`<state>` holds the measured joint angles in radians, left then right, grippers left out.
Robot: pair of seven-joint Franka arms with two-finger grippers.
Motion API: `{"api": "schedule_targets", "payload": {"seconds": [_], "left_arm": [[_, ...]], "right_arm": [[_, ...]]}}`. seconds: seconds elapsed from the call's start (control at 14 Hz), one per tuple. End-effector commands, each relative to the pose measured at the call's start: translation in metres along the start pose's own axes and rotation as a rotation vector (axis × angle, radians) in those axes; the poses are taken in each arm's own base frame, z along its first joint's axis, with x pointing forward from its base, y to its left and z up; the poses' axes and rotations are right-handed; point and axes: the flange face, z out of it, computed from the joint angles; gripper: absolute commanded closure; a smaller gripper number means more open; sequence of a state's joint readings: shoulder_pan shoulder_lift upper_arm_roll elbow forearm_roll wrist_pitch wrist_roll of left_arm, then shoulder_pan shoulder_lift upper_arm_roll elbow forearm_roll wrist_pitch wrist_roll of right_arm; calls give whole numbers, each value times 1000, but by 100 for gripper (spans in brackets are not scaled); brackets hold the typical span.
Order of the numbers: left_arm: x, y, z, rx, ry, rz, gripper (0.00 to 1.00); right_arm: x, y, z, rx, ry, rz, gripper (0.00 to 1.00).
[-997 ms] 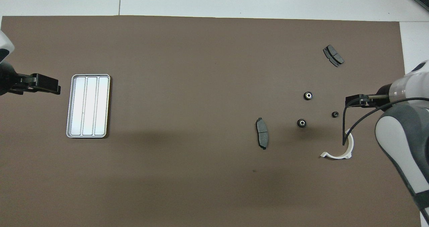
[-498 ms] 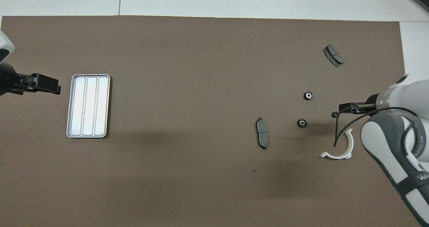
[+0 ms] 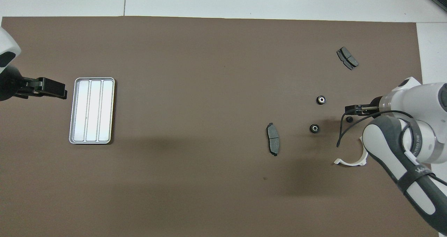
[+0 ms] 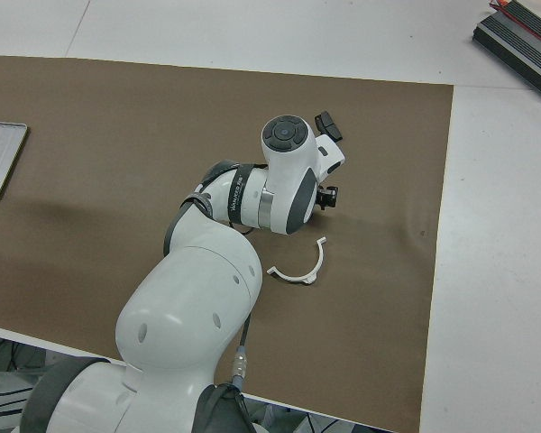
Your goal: Pick bearing gear from pile to tray
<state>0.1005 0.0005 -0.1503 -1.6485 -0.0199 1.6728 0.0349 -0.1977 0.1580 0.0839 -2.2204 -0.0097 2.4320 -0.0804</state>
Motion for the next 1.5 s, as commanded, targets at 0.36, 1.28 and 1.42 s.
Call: {"api": "schedule_targets", "payload": {"seconds": [0.36,1.28,1.42], "left_arm": [[-8,-9,-3,-8,17,1,0],[-4,31,-2,-14,50,37,0],[-6,56,1,-18,43,-23,0]], "right_arm": [[-20,-2,12,2,-6,-24,47],[19,-61,-54,9,78,40,100],[26,-108,-63,19,95,88,100]]}}
